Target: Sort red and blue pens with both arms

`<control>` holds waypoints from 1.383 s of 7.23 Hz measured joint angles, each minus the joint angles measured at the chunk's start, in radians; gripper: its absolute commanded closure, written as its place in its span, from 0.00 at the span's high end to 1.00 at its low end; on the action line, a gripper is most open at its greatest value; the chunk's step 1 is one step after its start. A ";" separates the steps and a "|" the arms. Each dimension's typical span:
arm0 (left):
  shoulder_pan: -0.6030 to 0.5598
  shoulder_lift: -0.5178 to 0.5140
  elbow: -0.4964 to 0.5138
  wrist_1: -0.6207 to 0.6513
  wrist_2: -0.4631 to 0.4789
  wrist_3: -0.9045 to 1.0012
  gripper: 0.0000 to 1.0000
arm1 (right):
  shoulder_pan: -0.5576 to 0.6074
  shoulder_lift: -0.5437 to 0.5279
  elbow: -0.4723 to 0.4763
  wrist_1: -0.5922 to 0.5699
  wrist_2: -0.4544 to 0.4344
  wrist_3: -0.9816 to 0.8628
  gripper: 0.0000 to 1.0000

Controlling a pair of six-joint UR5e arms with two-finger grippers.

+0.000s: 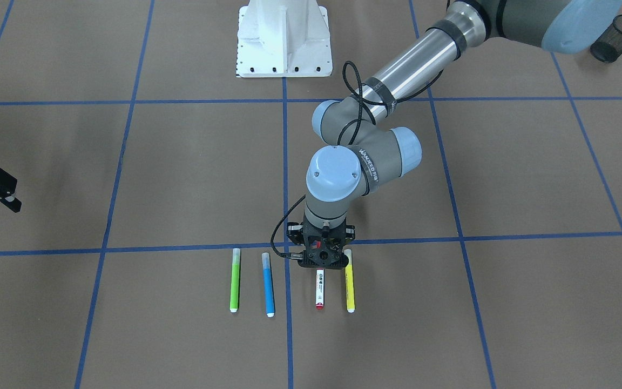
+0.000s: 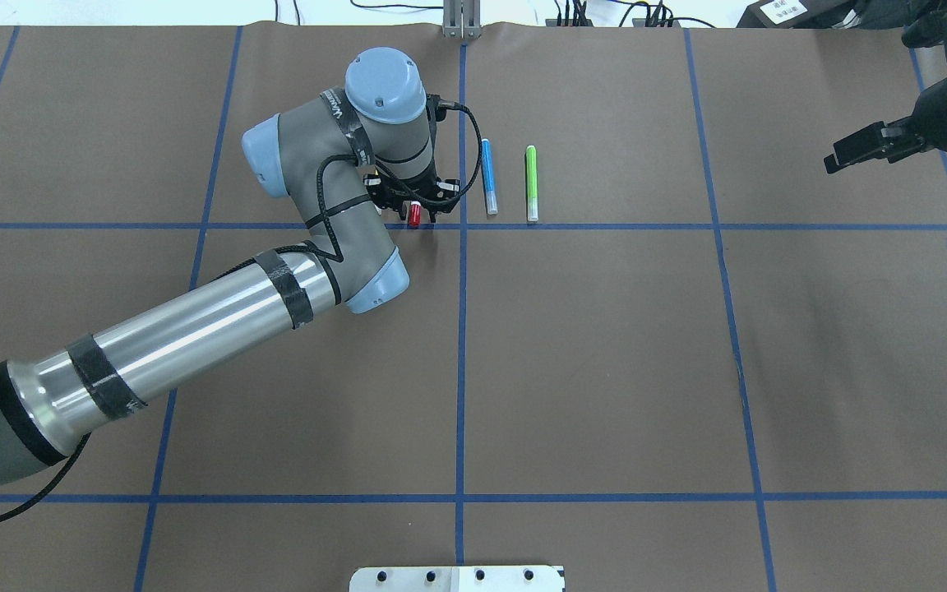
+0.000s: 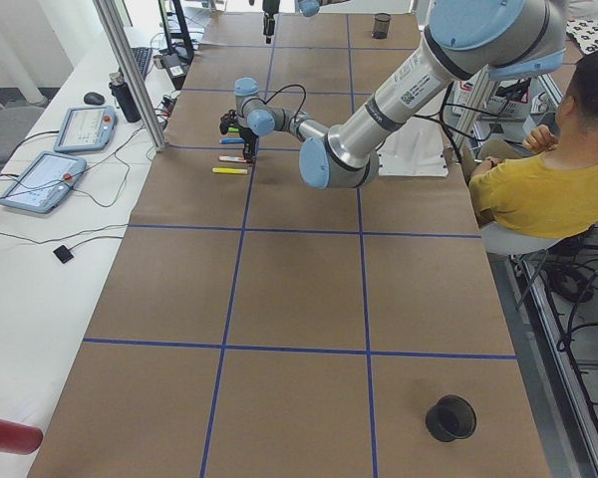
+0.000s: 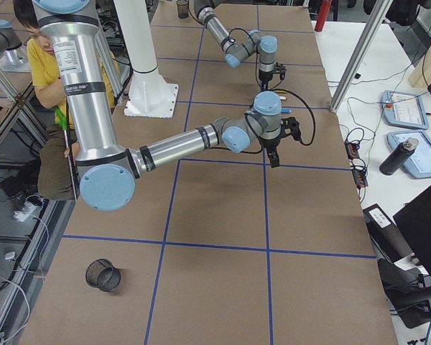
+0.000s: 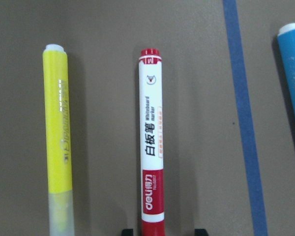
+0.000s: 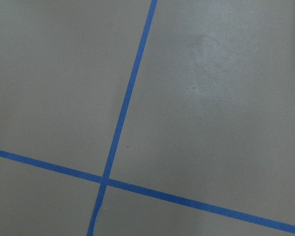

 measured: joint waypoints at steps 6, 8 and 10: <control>0.000 0.008 -0.005 0.000 0.000 0.003 0.37 | 0.000 0.001 0.000 -0.001 0.001 0.000 1.00; 0.000 0.011 -0.006 -0.001 0.000 0.003 0.25 | 0.000 0.002 0.000 0.000 0.001 0.000 1.00; 0.000 0.013 -0.007 0.000 0.001 0.003 0.03 | 0.000 0.002 0.001 0.000 0.001 0.000 1.00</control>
